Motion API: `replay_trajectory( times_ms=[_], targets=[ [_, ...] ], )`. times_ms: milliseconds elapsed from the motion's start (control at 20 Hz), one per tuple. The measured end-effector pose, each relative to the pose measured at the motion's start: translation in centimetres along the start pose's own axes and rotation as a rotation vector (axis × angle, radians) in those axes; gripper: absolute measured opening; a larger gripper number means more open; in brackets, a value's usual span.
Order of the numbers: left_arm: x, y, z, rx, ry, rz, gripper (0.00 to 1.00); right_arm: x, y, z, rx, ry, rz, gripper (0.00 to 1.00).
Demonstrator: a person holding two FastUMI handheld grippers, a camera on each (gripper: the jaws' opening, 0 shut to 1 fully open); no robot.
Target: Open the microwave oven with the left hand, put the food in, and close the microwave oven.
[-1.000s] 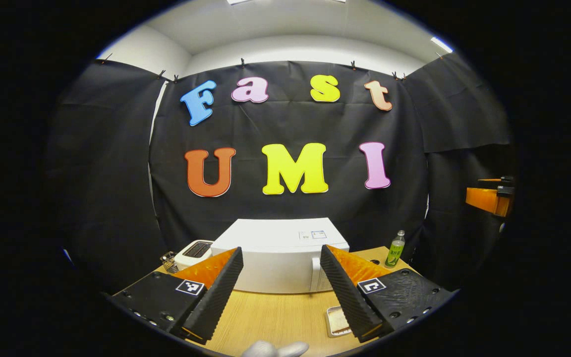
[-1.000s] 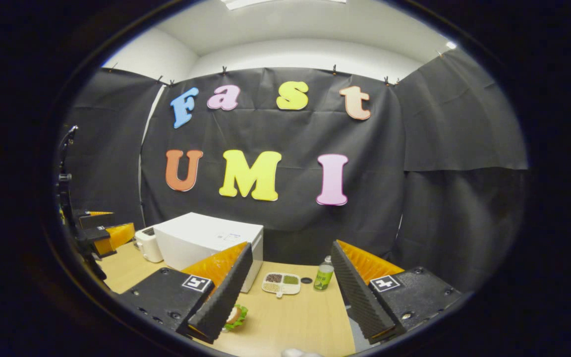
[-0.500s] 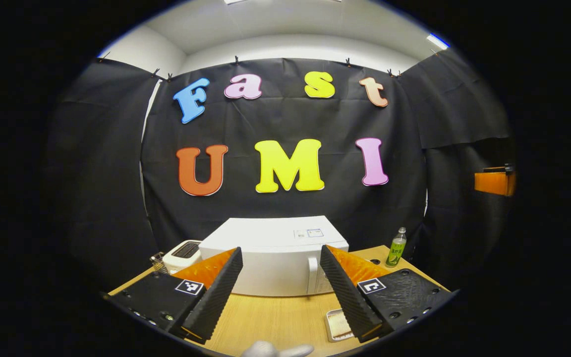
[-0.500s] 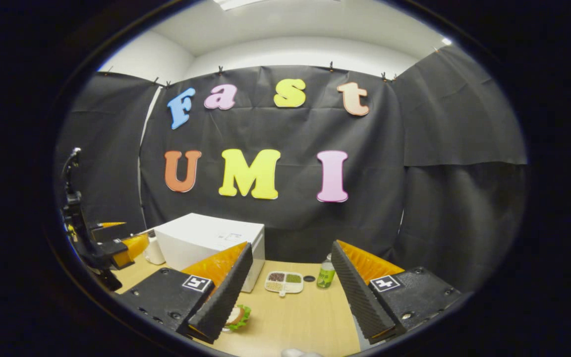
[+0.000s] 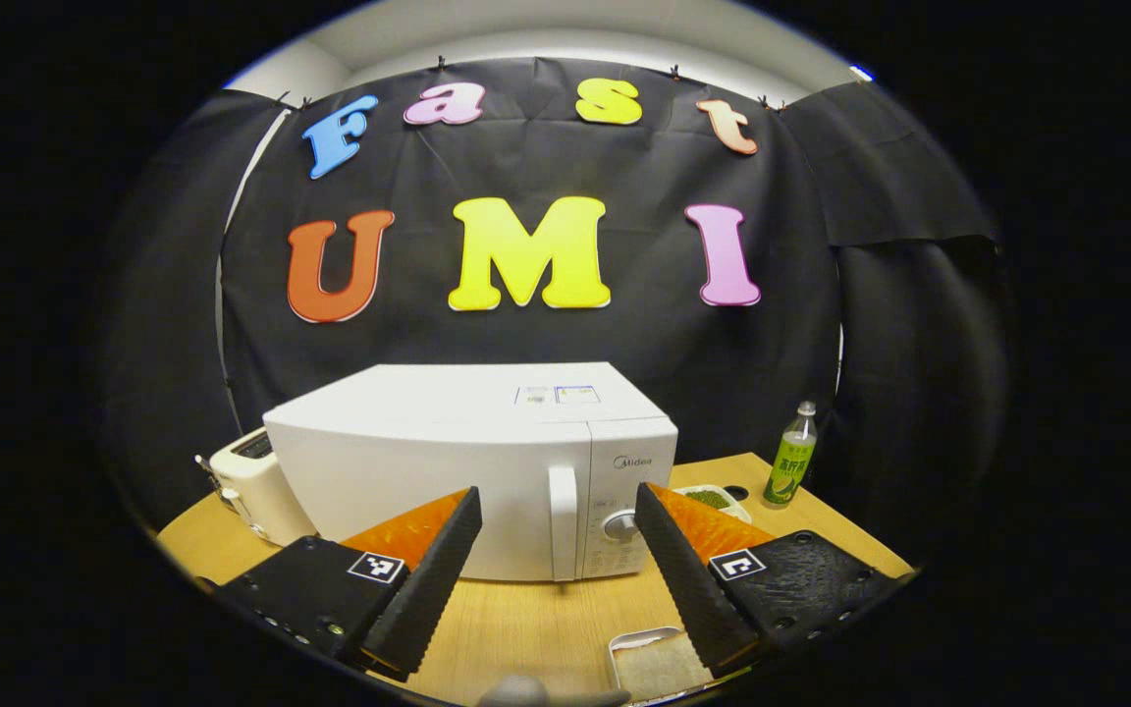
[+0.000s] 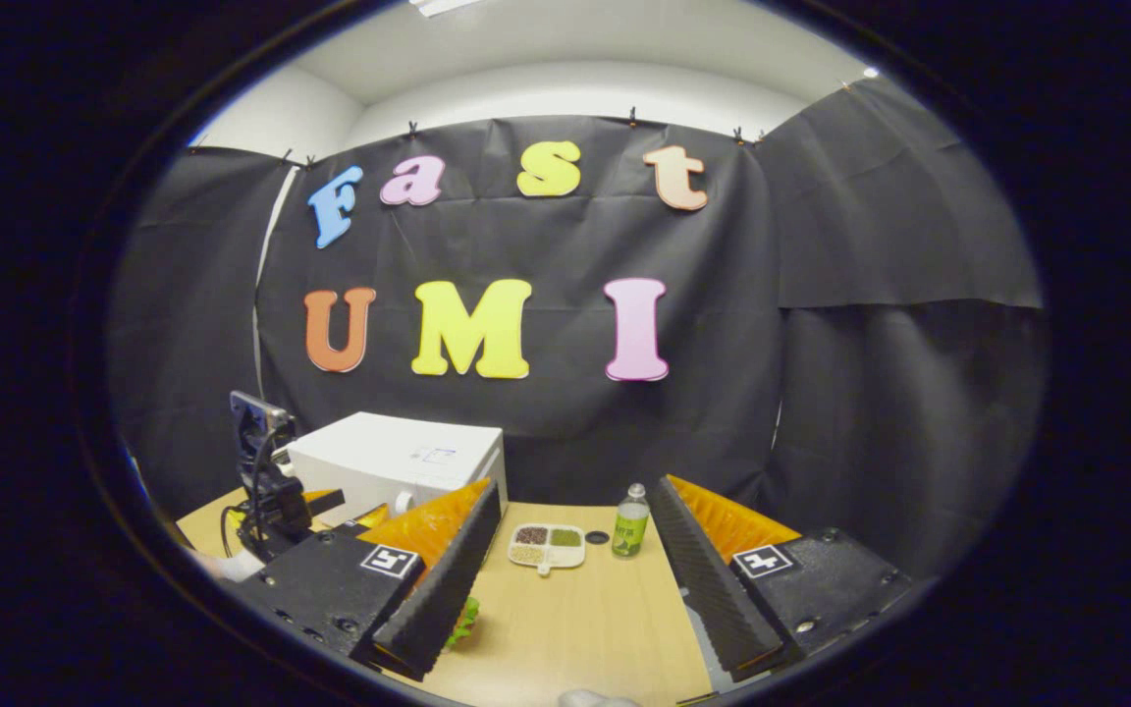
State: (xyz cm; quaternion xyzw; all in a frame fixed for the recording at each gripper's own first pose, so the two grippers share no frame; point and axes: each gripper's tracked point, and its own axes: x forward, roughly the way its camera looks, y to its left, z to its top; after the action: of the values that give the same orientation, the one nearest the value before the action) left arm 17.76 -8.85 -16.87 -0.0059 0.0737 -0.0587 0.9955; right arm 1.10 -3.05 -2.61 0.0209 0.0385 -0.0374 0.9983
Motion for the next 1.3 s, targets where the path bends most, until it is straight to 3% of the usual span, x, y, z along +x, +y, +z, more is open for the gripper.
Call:
replay_trajectory(
  times_ms=[50, 150, 200, 250, 300, 350, 450, 500, 550, 600, 650, 700, 750, 800, 850, 900, 950, 1000, 1100, 1250, 1300],
  targets=[
    [1.3, 0.0, -0.8, -0.003, 0.009, 0.003, 0.97, -0.1, -0.2, -0.4, -0.002, 0.018, -0.01, 0.94],
    [3.7, 0.4, -2.4, -0.003, 0.029, 0.013, 0.96, 0.0, -0.8, -1.0, -0.005, 0.049, -0.031, 1.0],
    [4.8, 0.6, -3.1, -0.009, 0.033, 0.016, 0.96, 0.0, -1.2, -1.6, -0.005, 0.064, -0.046, 0.94],
    [5.6, 0.6, -3.7, -0.019, 0.047, 0.015, 0.87, 0.2, -1.6, -1.9, 0.003, 0.077, -0.062, 1.0],
    [6.5, 0.4, -4.3, -0.025, 0.055, 0.008, 0.93, 0.3, -1.8, -2.5, 0.011, 0.096, -0.071, 1.0],
    [7.0, 0.1, -4.7, -0.03, 0.062, -0.009, 0.9, 0.3, -2.0, -2.9, 0.014, 0.112, -0.079, 0.94],
    [7.7, -0.3, -5.2, -0.026, 0.064, -0.033, 0.76, 0.3, -2.1, -3.1, 0.019, 0.119, -0.085, 1.0],
    [8.0, -0.1, -5.5, -0.018, 0.064, -0.034, 0.77, 0.4, -2.0, -3.0, 0.016, 0.12, -0.085, 0.95],
    [7.6, 0.0, -5.8, -0.021, 0.077, -0.037, 0.58, 0.4, -1.8, -2.9, 0.008, 0.12, -0.084, 0.94],
    [7.5, -0.5, -5.6, -0.024, 0.079, -0.049, 0.29, 0.4, -1.6, -2.8, -0.001, 0.119, -0.081, 1.0],
    [7.5, -0.4, -5.8, -0.017, 0.084, -0.051, 0.17, 0.5, -1.4, -2.6, -0.006, 0.114, -0.074, 1.0],
    [7.6, -0.3, -5.9, -0.005, 0.086, -0.05, 0.27, 0.6, -1.1, -2.5, -0.01, 0.115, -0.068, 1.0],
    [7.6, -0.3, -5.9, 0.0, 0.083, -0.048, 0.24, 0.6, -0.8, -2.4, -0.013, 0.116, -0.059, 0.94],
    [7.6, -0.2, -5.9, -0.004, 0.086, -0.047, 0.21, 0.6, -0.3, -2.4, -0.016, 0.114, -0.05, 0.95],
    [7.8, -0.2, -6.0, -0.028, 0.098, -0.054, 0.08, 0.6, 0.0, -2.3, -0.021, 0.112, -0.039, 1.0],
    [7.6, -0.2, -6.1, -0.047, 0.104, -0.062, 0.15, 0.7, 0.4, -2.1, -0.024, 0.108, -0.03, 1.0],
    [7.5, -0.2, -5.9, -0.052, 0.105, -0.072, 0.13, 0.8, 0.6, -2.0, -0.026, 0.107, -0.023, 0.94],
    [7.5, -0.3, -6.0, -0.061, 0.114, -0.079, 0.13, 0.8, 0.9, -2.1, -0.025, 0.105, -0.013, 1.0],
    [5.8, -0.1, -6.4, -0.07, 0.124, -0.081, 0.09, 0.9, 1.4, -2.0, -0.018, 0.101, 0.003, 0.94],
    [2.3, 0.5, -6.9, -0.052, 0.1, -0.107, 0.08, 0.8, 2.3, -2.8, -0.041, 0.106, 0.027, 1.0],
    [1.0, 0.7, -7.2, -0.054, 0.096, -0.119, 0.08, 0.8, 2.7, -3.2, -0.043, 0.113, 0.04, 0.94]
  ],
)
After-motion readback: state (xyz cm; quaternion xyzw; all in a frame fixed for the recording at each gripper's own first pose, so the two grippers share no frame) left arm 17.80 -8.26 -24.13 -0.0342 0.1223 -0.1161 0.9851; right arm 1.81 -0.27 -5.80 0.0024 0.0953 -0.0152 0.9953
